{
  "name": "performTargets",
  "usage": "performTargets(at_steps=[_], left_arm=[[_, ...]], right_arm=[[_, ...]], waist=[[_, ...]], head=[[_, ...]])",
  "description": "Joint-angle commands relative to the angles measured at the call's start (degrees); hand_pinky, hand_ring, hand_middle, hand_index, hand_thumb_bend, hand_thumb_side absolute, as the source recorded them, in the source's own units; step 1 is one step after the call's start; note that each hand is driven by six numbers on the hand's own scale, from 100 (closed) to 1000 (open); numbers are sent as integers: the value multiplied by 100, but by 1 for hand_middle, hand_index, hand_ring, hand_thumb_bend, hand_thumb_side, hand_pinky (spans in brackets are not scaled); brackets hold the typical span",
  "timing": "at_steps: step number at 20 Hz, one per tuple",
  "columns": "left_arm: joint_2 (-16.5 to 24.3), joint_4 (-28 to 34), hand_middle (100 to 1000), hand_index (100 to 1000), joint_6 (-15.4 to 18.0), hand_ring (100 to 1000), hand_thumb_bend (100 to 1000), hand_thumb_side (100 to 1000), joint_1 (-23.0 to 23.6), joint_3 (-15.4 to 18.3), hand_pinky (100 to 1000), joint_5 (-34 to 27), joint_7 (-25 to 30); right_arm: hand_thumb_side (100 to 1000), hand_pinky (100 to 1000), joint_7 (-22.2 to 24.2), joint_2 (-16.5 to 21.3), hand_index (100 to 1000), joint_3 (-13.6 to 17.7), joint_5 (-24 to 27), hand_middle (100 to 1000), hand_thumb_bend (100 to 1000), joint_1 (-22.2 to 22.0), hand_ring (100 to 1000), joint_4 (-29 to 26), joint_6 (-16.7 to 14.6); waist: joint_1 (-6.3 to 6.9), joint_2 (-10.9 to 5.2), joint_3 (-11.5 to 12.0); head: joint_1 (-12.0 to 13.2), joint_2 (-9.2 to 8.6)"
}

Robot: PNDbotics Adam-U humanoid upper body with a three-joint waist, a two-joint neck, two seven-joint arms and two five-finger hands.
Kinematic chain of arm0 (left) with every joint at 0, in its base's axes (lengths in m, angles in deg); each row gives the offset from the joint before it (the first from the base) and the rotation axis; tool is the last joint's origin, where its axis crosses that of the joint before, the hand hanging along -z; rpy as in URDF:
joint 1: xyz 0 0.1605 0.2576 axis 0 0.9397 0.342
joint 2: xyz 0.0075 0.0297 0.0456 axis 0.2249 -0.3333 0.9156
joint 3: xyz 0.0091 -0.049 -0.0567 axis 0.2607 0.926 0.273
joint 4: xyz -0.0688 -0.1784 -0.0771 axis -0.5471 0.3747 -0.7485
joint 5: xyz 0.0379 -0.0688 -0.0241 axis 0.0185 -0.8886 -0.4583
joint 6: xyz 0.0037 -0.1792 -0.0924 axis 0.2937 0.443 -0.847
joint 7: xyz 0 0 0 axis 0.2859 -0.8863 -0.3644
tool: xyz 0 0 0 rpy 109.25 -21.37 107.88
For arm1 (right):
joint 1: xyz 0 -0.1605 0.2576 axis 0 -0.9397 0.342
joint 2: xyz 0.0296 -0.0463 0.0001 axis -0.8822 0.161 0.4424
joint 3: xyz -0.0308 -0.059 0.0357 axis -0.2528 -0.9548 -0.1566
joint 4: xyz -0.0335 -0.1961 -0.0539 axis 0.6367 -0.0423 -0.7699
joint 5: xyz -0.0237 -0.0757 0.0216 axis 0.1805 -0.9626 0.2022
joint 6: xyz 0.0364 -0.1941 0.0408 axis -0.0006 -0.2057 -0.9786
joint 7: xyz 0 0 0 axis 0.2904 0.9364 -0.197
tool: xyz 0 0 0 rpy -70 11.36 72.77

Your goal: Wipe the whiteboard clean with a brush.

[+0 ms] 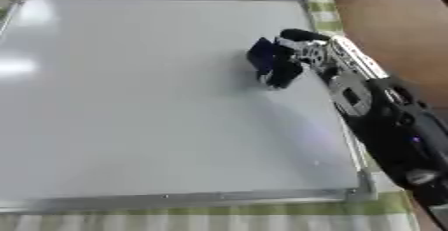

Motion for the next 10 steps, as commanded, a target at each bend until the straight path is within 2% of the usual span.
performTargets(at_steps=[1, 6, 10], left_arm=[[78, 107, 834, 864, 29, 857, 272, 1000, -68, 34, 710, -3, -12], [74, 107, 834, 864, 41, 857, 273, 1000, -57, 45, 709, -3, -37], [74, 107, 834, 864, 45, 857, 274, 1000, -55, 48, 709, -4, -50]], right_arm=[[265, 668, 221, 4, 690, -130, 106, 470, 100, -106, 741, 274, -17], [259, 660, 355, 8, 703, -106, 176, 598, 100, -102, 755, 325, -85], [213, 655, 354, 22, 712, -68, 203, 621, 100, -99, 755, 312, -46]], waist=[[44, -59, 4], [47, -53, 5], [53, -50, -1]], head=[[-18, -63], [-26, -72], [-26, -79]])
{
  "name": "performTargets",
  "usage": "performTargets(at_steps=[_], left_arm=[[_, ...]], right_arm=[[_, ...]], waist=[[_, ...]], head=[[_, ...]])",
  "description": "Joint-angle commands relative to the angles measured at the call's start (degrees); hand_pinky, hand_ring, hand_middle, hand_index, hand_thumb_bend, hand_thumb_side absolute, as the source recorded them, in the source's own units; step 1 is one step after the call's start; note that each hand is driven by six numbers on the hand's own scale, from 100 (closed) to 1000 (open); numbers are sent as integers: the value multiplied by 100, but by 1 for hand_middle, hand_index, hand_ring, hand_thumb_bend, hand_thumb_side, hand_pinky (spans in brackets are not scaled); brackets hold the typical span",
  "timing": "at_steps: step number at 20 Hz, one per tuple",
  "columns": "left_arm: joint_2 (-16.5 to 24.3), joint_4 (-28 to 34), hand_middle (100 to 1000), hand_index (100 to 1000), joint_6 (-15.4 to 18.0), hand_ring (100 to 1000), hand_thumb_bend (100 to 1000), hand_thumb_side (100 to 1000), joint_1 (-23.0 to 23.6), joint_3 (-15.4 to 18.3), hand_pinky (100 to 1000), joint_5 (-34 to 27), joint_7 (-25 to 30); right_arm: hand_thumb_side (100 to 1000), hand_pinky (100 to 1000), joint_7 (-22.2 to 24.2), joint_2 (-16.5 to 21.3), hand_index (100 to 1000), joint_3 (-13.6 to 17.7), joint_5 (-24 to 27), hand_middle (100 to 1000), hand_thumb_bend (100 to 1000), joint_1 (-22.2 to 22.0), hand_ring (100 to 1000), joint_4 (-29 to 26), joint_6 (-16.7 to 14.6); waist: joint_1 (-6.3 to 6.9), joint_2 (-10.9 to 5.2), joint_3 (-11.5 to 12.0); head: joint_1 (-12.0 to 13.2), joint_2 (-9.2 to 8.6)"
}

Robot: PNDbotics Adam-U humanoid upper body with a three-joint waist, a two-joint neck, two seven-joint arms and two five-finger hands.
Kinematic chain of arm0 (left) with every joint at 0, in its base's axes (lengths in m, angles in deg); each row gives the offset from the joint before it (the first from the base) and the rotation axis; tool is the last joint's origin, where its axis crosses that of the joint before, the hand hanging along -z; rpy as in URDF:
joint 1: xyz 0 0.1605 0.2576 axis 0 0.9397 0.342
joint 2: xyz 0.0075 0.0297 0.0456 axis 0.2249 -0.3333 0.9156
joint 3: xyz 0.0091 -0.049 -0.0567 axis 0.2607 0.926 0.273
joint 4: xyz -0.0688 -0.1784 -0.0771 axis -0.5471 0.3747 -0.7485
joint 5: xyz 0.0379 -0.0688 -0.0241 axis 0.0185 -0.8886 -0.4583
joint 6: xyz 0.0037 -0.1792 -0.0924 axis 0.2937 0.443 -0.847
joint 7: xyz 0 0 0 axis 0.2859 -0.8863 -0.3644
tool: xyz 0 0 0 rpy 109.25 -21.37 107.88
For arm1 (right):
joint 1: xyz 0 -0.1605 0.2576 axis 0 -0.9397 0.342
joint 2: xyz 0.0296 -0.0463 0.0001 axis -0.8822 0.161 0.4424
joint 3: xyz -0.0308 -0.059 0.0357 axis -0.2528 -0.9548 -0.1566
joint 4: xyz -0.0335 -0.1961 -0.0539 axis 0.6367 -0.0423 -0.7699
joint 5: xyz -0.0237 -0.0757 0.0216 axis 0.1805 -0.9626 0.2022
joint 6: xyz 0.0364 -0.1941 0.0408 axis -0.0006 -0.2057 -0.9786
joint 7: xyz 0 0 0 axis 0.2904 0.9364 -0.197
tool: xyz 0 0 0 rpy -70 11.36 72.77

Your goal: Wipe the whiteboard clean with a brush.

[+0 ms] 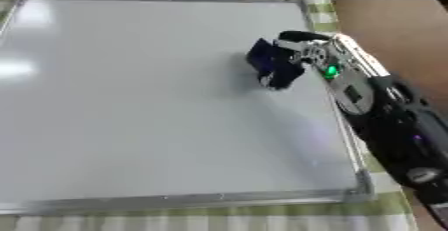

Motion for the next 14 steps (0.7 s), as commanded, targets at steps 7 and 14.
performTargets(at_steps=[7, 14], left_arm=[[70, 107, 833, 864, 14, 857, 274, 1000, -49, 42, 709, -7, -20], [68, 107, 833, 864, 12, 858, 273, 1000, -51, 35, 708, -15, -9]], right_arm=[[296, 632, -130, 7, 692, 2, 16, 494, 100, -53, 721, 337, 334], [298, 632, -272, 25, 690, 29, -258, 466, 100, 118, 715, 543, 381]], waist=[[59, -52, -8], [61, -49, 13]], head=[[-14, -93], [-22, -100]])
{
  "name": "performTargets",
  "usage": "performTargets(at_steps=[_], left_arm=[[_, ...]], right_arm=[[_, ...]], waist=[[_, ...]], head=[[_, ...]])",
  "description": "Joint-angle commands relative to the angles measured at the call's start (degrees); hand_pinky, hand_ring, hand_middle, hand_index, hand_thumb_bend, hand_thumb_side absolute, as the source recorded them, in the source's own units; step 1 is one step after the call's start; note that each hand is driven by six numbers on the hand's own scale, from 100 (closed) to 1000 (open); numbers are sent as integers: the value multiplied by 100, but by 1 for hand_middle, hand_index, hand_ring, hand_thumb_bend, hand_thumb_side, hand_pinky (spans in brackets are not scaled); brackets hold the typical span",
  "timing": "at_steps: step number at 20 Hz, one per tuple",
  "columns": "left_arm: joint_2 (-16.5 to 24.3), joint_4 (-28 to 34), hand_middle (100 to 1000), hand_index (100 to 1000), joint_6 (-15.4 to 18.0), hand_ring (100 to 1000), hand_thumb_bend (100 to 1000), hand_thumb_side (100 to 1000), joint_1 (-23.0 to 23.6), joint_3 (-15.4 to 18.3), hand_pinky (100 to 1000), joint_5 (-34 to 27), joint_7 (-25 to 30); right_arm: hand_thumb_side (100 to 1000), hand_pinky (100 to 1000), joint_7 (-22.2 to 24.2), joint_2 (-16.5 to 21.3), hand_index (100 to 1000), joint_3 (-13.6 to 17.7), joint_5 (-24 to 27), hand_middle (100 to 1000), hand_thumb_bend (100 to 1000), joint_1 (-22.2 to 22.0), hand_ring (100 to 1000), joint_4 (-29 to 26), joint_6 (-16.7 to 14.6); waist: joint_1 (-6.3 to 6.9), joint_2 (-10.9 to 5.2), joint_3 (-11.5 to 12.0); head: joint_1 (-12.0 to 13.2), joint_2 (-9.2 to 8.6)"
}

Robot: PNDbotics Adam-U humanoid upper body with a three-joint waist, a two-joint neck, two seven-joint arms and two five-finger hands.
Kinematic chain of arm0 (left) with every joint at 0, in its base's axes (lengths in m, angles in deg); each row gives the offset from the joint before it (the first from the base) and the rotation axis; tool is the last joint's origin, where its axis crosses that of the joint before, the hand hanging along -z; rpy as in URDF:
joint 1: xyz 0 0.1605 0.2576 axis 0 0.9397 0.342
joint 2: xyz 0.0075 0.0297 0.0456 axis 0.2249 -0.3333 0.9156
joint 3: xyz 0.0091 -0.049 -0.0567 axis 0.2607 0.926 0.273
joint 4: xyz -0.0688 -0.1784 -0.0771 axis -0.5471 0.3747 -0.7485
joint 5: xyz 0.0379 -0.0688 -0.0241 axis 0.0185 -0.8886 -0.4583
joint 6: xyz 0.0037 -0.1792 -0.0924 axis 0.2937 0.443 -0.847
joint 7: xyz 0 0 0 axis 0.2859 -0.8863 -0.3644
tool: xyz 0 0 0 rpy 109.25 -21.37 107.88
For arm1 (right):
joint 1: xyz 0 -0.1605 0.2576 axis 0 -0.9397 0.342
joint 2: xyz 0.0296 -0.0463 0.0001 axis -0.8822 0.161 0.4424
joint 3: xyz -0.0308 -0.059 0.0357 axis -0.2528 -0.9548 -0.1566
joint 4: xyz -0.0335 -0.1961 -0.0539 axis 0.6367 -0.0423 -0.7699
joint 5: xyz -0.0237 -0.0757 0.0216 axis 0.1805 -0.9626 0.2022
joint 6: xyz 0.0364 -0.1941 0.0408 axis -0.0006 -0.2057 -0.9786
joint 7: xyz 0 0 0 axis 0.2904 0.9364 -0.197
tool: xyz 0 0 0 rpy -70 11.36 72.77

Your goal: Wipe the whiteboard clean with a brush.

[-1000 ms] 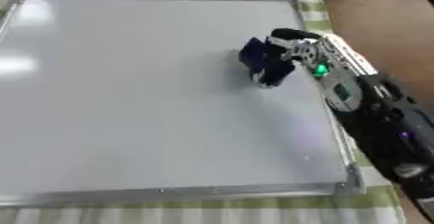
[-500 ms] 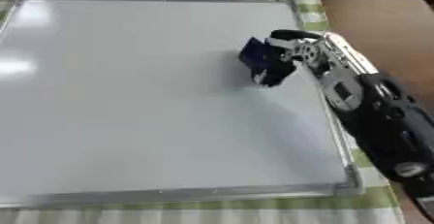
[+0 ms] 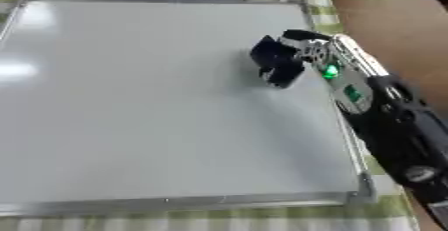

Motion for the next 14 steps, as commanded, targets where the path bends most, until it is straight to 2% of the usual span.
performTargets(at_steps=[1, 6, 8, 12, 14], left_arm=[[68, 107, 833, 864, 5, 858, 273, 1000, -54, 35, 708, -16, 0], [63, 107, 834, 863, 5, 858, 273, 1000, -67, 32, 708, -24, 8], [62, 107, 833, 861, 8, 858, 272, 1000, -71, 30, 708, -25, 18], [67, 107, 833, 860, 12, 855, 275, 1000, -76, 33, 707, -35, 23], [65, 107, 833, 860, 9, 855, 275, 1000, -80, 31, 706, -47, 21]], right_arm=[[296, 634, 4, 53, 689, -18, -170, 461, 100, 7, 715, 256, 59], [270, 634, -56, 77, 685, -10, -429, 457, 100, 104, 713, 325, 36], [253, 637, 8, 81, 681, -20, -419, 481, 100, 110, 724, 283, -43], [300, 659, 194, 106, 677, 20, -272, 617, 100, 113, 767, 78, -209], [325, 679, 244, 118, 653, 39, -228, 723, 100, 125, 807, 17, -233]], waist=[[37, -62, 2], [31, -54, 2], [26, -53, 1], [23, -61, -15], [18, -69, -18]], head=[[-18, -52], [-20, -48], [-19, -43], [-7, -41], [-10, -52]])
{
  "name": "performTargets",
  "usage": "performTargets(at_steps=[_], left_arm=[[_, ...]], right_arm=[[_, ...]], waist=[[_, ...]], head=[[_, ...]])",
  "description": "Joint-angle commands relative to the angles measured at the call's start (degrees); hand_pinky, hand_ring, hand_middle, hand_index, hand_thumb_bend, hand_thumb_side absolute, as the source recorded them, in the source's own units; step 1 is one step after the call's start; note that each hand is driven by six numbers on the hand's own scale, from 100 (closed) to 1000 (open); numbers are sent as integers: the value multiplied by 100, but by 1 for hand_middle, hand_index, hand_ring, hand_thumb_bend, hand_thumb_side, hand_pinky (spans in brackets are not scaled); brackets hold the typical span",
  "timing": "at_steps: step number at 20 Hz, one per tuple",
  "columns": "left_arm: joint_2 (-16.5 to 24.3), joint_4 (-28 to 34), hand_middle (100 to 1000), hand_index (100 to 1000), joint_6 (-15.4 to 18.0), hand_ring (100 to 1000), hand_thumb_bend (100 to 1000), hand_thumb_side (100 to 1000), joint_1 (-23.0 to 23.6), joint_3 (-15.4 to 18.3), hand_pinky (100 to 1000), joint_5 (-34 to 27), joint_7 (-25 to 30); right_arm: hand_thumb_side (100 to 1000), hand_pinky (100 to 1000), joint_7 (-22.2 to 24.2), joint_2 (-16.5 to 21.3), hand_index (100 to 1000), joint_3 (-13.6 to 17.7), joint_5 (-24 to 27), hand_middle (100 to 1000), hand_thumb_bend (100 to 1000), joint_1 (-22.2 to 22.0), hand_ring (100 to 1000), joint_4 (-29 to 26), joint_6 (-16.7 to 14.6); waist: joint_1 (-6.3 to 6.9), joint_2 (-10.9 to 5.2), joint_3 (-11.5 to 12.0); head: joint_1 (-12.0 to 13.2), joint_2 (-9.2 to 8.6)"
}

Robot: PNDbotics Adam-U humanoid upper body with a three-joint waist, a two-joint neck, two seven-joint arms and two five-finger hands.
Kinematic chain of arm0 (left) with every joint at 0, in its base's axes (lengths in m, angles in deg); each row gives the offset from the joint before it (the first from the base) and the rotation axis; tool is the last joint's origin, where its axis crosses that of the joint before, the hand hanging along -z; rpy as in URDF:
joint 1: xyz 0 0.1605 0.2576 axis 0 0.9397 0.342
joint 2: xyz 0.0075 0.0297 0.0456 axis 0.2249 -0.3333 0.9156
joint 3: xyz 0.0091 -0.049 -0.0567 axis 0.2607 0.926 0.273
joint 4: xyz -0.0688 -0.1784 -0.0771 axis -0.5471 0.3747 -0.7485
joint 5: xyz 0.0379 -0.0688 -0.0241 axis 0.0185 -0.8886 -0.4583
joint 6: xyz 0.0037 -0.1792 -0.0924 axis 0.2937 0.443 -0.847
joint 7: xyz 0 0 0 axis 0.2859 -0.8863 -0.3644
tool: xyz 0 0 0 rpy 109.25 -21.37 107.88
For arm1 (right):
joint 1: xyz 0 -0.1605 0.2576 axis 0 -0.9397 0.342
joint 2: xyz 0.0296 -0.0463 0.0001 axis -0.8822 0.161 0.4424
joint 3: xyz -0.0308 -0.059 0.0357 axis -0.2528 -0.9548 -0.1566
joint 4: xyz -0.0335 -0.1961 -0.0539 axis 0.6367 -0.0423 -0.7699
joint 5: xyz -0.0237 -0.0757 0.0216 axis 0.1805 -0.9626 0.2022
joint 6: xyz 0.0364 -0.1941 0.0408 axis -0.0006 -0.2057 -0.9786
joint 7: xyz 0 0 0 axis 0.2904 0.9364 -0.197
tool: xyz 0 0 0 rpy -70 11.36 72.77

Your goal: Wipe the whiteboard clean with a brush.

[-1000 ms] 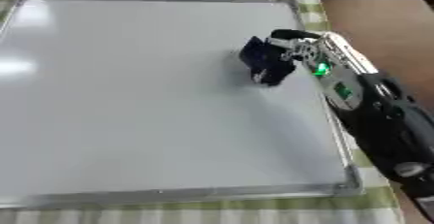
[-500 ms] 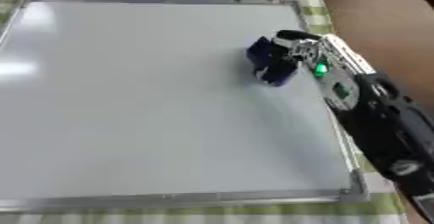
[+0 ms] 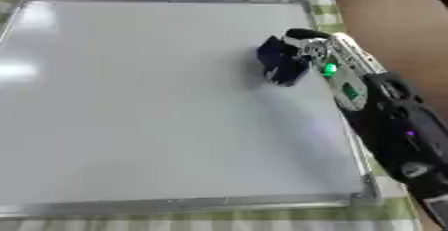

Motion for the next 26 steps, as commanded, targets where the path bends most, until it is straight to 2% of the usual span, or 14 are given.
performTargets(at_steps=[1, 4, 6, 12, 14, 17, 19, 26], left_arm=[[65, 107, 833, 860, 1, 856, 276, 1000, -81, 30, 706, -39, 13], [68, 107, 833, 860, 0, 856, 276, 1000, -81, 30, 706, -49, 17], [70, 107, 833, 860, -1, 856, 276, 1000, -79, 33, 706, -54, 15], [72, 107, 833, 859, 2, 856, 277, 1000, -75, 38, 706, -69, 12], [74, 107, 833, 860, 5, 857, 278, 1000, -74, 39, 706, -72, 11], [69, 107, 833, 859, 4, 857, 278, 1000, -77, 36, 706, -80, 17], [69, 107, 833, 859, 4, 857, 278, 1000, -77, 37, 706, -82, 21], [73, 107, 833, 859, 8, 858, 279, 1000, -78, 47, 705, -84, 10]], right_arm=[[333, 682, 133, 117, 644, 25, 88, 738, 100, 8, 813, -99, -29], [326, 681, 179, 111, 608, 42, 150, 723, 100, 14, 813, -96, -41], [322, 672, 217, 103, 570, 37, 235, 657, 100, 6, 806, -77, -47], [310, 662, 280, 113, 555, -29, 360, 588, 100, -17, 791, -66, -70], [311, 659, 338, 141, 554, -83, 368, 588, 100, -33, 790, -94, -112], [336, 660, 428, 157, 607, -136, 365, 635, 100, -43, 800, -120, -160], [331, 660, 470, 159, 575, -143, 358, 637, 100, -48, 800, -120, -179], [311, 646, 643, 245, 547, -284, 512, 601, 100, -157, 787, -289, -277]], waist=[[18, -96, 2], [17, -107, 3], [19, -114, 1], [17, -129, 7], [11, -129, 2], [6, -125, -18], [4, -121, -24], [-9, -109, -28]], head=[[-9, -57], [-11, -77], [-10, -86], [-10, -92], [-17, -87], [-20, -90], [-22, -99], [-26, -99]])
